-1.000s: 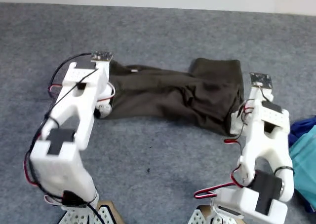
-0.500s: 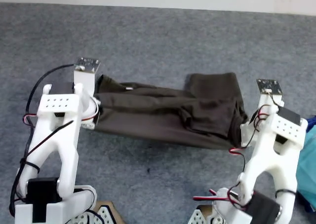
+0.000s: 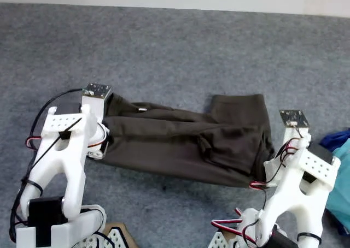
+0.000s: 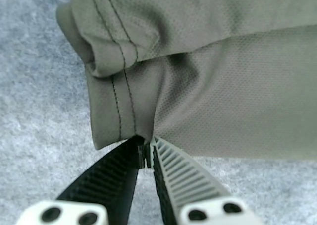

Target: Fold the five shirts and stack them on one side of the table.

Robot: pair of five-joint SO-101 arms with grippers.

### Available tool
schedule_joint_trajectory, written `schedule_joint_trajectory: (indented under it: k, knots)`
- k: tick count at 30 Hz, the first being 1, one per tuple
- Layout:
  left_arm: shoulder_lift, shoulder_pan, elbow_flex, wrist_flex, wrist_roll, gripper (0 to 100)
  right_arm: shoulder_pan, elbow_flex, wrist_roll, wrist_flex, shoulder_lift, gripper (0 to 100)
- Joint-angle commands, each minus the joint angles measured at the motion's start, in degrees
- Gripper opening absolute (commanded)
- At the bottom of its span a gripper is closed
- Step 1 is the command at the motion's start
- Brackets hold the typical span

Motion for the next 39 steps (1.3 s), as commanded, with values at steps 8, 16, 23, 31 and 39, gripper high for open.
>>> schedule_joint_trajectory:
  k: [8,16,23,31,39]
  knots:
    - [-2.86,-11.3,-1.8,-0.53,8.53,38,1.1,-0.92,1.23,-1.01,-2.33,10.1]
    - [-2.86,-14.64,-15.69,8.79,8.35,38,1.89,-12.26,0.79,7.96,-6.81,10.1]
    - [-2.24,-5.85,-24.31,14.59,13.27,24,-10.24,-17.54,-11.16,8.75,-7.78,10.1]
    - [-2.24,3.82,-21.41,7.74,27.78,10,-31.6,-17.36,-23.12,2.33,-7.69,10.5]
    - [-2.24,3.65,-2.07,-15.3,36.57,29,-42.07,-17.89,-24.26,-1.27,3.3,10.6]
